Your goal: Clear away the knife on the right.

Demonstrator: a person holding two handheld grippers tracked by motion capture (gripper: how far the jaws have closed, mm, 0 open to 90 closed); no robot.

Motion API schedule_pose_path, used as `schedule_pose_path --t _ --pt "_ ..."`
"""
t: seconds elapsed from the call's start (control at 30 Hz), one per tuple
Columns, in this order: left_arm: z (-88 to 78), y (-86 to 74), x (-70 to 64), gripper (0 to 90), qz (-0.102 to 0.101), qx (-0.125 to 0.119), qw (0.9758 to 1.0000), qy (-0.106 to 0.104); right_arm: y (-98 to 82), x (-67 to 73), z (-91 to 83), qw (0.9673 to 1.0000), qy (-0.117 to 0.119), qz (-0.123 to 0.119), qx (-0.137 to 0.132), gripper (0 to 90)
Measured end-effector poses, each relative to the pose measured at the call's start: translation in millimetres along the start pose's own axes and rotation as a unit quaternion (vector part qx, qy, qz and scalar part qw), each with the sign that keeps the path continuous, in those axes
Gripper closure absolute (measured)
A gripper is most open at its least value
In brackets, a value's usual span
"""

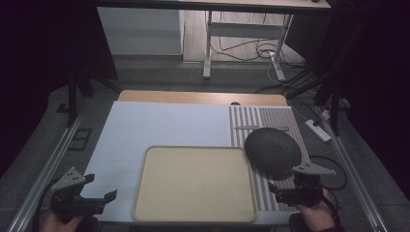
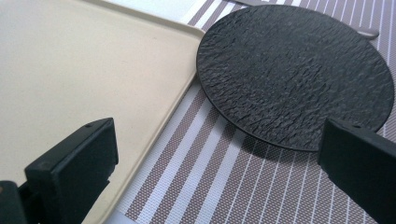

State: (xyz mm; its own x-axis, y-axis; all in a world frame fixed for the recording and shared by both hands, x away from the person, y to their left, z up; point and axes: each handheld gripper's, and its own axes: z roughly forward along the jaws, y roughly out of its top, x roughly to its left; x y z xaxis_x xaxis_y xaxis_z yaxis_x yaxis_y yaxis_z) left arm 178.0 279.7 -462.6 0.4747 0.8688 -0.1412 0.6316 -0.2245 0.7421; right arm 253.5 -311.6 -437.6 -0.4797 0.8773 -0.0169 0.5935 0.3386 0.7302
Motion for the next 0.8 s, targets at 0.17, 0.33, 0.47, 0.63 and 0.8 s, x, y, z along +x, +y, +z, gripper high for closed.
schedule_pose_path --t 0.17,0.33,0.47,0.63,0.8 --pt "0.7 0.4 0.2 2.8 0.002 0.004 1.0000 -0.003 0.6 -3.0 2.5 0.9998 0.012 0.010 0.013 0.0" --pt "0.9 0.5 1.2 3.2 0.000 0.003 1.0000 -0.007 0.7 -3.0 3.5 0.9997 0.015 0.009 0.018 0.0" --pt "1.1 0.5 1.3 3.3 0.000 0.004 1.0000 -0.008 1.3 -2.5 5.6 0.9993 0.023 0.004 0.029 0.0" --pt "1.2 0.5 1.2 3.5 0.001 0.005 1.0000 -0.008 1.5 -2.4 5.8 0.9993 0.019 0.004 0.031 0.0" --pt "1.6 0.8 0.6 3.8 0.003 0.007 1.0000 -0.006 1.6 -2.6 6.1 0.9993 0.019 0.006 0.033 0.0"
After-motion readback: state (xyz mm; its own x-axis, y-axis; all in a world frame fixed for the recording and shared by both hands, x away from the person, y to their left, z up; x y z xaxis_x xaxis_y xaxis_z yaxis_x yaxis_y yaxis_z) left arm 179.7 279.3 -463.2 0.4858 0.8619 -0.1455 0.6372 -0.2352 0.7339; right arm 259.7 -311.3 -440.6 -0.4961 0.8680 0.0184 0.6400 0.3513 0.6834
